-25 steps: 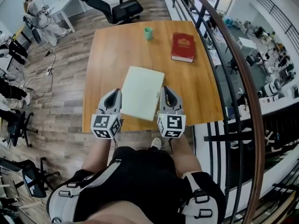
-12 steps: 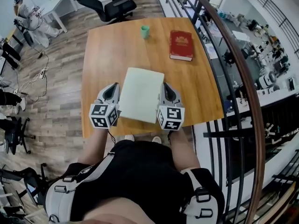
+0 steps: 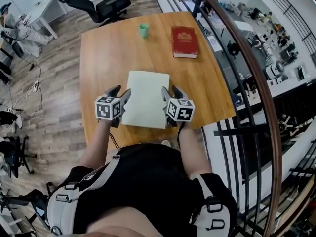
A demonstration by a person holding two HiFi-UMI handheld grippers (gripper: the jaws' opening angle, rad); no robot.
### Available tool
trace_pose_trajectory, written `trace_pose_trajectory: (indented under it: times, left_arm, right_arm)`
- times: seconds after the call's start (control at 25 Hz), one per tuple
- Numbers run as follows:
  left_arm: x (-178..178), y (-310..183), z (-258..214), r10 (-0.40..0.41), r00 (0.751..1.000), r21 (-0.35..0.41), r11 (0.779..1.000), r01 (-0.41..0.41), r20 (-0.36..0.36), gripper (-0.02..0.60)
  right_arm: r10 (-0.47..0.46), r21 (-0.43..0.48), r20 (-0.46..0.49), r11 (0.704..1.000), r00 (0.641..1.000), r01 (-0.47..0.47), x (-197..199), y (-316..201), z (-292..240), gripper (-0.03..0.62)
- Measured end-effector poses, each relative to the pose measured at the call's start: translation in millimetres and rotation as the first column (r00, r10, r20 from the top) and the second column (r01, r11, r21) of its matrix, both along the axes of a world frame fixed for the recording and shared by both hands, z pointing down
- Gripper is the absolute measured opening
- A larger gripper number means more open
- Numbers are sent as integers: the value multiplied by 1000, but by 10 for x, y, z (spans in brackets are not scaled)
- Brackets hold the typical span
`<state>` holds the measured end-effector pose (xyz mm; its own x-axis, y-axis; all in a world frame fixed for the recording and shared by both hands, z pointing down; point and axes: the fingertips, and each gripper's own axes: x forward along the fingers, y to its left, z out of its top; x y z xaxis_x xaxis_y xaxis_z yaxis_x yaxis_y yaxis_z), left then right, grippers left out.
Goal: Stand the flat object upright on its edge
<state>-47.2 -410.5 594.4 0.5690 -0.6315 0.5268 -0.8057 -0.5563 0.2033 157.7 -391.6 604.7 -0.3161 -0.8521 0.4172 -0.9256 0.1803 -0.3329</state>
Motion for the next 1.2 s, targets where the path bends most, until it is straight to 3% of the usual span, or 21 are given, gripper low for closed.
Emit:
trace_pose_trajectory:
  times: [0.32, 0.48, 0.68, 0.92, 1.08, 1.2]
  left_arm:
    - [-47, -237, 648, 28, 997, -152, 988, -17, 68, 232]
    - [-40, -246, 1002, 28, 999, -270, 963, -20, 29, 232]
    - [-26, -224, 1417, 37, 998, -371, 928, -17, 46, 235]
    - [-23, -236, 1546, 47, 999, -421, 906, -32, 25, 235]
    - [5, -237, 1531, 63, 998, -488, 871, -52, 7, 235]
    - [33, -153, 1489, 60, 998, -509, 860, -43, 16, 235]
  right_arm:
    - [-16, -249, 74, 968, 997, 34, -7, 5, 812, 236]
    - [7, -334, 100, 942, 995, 27, 4, 40, 1102, 247]
    - [18, -437, 107, 899, 994, 31, -17, 89, 1439, 247]
    - [-3, -499, 152, 863, 988, 79, -59, 100, 1599, 245]
    - [-41, -550, 179, 824, 983, 134, -52, 82, 1596, 236]
    - [-55, -547, 169, 825, 984, 140, -46, 138, 1522, 235]
